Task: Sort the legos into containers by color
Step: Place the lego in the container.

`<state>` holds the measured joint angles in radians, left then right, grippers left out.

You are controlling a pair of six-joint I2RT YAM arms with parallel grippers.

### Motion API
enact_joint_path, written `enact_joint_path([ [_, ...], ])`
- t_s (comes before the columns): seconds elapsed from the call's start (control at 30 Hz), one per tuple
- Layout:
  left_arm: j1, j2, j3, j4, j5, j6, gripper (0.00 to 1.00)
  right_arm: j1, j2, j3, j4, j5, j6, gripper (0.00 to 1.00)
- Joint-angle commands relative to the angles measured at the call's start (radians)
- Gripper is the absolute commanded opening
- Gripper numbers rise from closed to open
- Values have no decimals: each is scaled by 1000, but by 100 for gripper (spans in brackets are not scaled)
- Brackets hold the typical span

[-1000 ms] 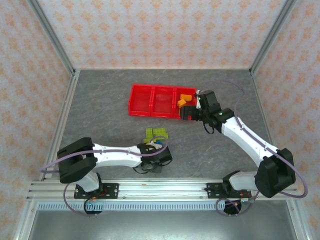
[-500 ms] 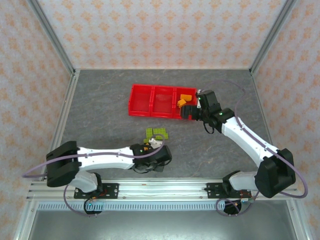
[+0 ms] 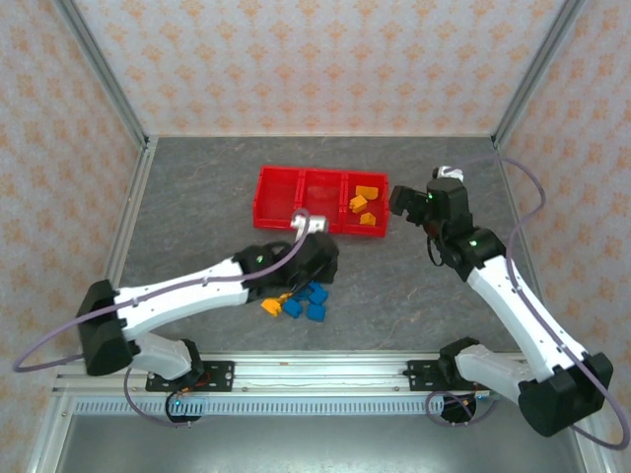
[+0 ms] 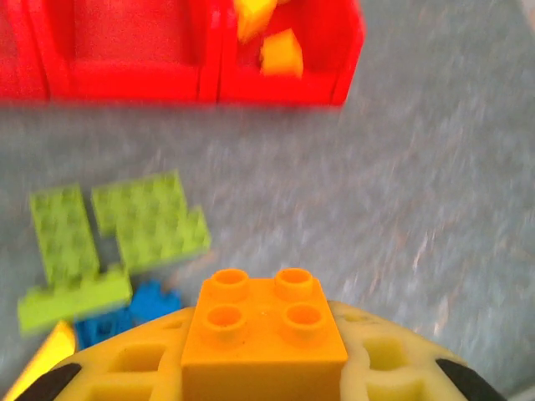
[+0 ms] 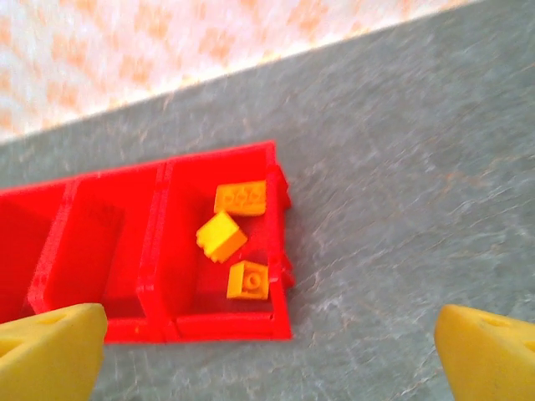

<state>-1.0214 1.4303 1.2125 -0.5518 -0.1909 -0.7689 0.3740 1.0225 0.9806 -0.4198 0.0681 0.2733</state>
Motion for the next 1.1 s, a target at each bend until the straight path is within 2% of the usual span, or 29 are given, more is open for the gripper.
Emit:
enact_joint_path([
  [0.0,57,142,159,-64,-61,166,2,0,-68,-33,-4,52,7,100],
  [0.23,171,517,611,-193,-34,321,2,0,-225,-154,-10,93,1,100],
  [0.43,224,745,876,-259,14,315,0,-1,-298,-251,20,58,29,100],
  [0.83,228,809,877,-88,34,217,0,-1,-290,-243,22,77,0,100],
  [1.07,254,874,950,-131,81,188,0,-1,-289,-239,29,84,-5,100],
])
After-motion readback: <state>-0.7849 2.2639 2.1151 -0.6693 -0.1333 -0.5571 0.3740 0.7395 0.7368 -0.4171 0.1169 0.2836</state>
